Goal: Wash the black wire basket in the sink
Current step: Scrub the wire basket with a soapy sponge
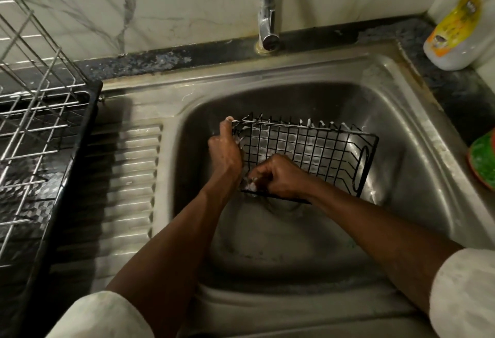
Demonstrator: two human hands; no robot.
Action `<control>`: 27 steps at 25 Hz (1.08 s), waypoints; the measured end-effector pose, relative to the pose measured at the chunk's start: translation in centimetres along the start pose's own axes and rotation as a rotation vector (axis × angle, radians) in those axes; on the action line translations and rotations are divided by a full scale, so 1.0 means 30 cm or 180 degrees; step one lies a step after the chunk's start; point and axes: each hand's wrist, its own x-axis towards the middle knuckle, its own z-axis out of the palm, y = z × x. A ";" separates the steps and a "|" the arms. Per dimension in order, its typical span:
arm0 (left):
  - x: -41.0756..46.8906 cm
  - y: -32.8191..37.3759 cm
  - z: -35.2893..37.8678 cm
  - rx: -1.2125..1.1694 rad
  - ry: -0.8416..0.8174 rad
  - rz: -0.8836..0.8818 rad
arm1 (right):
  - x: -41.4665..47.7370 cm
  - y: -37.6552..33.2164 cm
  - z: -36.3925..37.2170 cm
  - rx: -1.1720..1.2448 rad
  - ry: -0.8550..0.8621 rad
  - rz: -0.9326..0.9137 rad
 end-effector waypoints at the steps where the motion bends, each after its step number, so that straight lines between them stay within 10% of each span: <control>1: 0.002 -0.003 0.001 0.0077 -0.0059 -0.0007 | 0.013 0.015 0.002 -0.0355 0.0168 -0.0035; 6: 0.020 -0.005 -0.003 0.0284 -0.0018 -0.0096 | 0.062 -0.021 0.039 -0.0657 0.1256 -0.0019; 9: 0.021 -0.001 -0.004 0.0304 -0.0039 -0.0058 | 0.031 -0.018 0.050 -0.0205 0.0569 -0.0271; 14: 0.019 -0.012 0.001 0.0340 -0.0151 -0.0086 | 0.075 0.020 0.045 -0.1719 0.0516 -0.0103; 18: 0.024 -0.012 0.000 0.0347 -0.0174 0.0003 | 0.014 -0.011 0.043 -0.0081 0.0324 -0.0067; 23: 0.026 -0.013 -0.004 0.0347 -0.0162 0.0040 | 0.013 0.050 0.007 -0.1378 0.0539 -0.0112; 27: 0.039 -0.002 -0.013 0.0300 -0.0042 0.0081 | -0.011 0.028 -0.007 0.0448 -0.0069 0.0162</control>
